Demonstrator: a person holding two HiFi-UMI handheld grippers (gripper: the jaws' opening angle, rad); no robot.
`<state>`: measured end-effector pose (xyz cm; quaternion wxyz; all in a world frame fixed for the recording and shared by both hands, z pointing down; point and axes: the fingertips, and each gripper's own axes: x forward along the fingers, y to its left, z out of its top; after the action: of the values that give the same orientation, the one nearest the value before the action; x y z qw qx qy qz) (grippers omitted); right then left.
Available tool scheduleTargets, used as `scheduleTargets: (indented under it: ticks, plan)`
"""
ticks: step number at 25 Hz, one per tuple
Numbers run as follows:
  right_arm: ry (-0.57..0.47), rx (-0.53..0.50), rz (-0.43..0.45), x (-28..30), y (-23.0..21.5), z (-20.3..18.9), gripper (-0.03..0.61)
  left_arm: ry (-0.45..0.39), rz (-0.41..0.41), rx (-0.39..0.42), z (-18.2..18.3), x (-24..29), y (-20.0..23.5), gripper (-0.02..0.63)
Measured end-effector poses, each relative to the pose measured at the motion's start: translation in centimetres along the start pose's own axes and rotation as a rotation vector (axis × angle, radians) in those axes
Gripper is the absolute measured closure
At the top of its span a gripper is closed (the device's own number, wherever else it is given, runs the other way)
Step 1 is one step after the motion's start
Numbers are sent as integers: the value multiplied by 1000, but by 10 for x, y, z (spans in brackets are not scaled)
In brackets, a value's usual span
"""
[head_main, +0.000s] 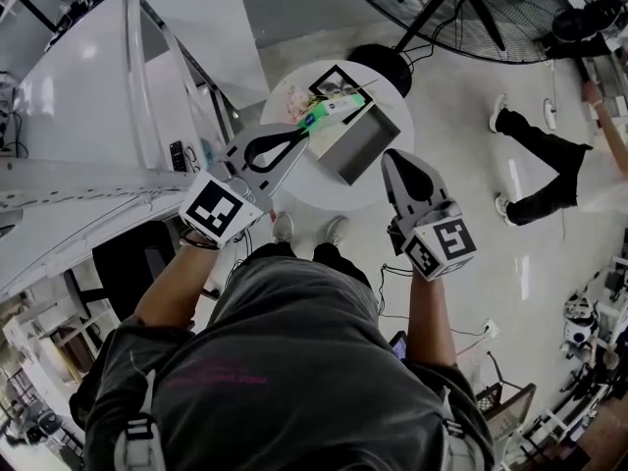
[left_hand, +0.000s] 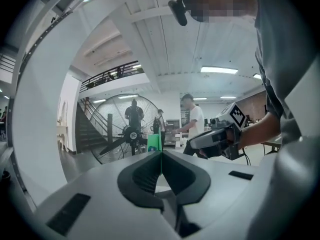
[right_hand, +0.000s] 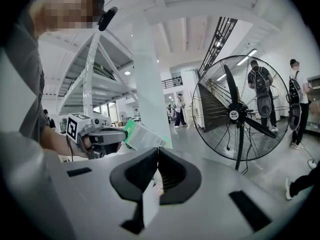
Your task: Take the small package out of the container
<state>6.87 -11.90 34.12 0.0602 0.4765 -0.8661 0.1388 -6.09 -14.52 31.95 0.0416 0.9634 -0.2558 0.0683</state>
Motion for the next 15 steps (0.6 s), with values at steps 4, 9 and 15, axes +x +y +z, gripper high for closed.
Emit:
scheduleTargets:
  ticks: [4,9,15]
  plan:
    - [-1,-10,5,0,5,0,557,-8,5,-1,0,-4,0,594]
    - [4,-18,11,-2,10,-1,557,-17,12,-11,0,-9,0,594]
    - [3,-20,12,-3,13,-1,557,-77,15,18,8,-13,3,594]
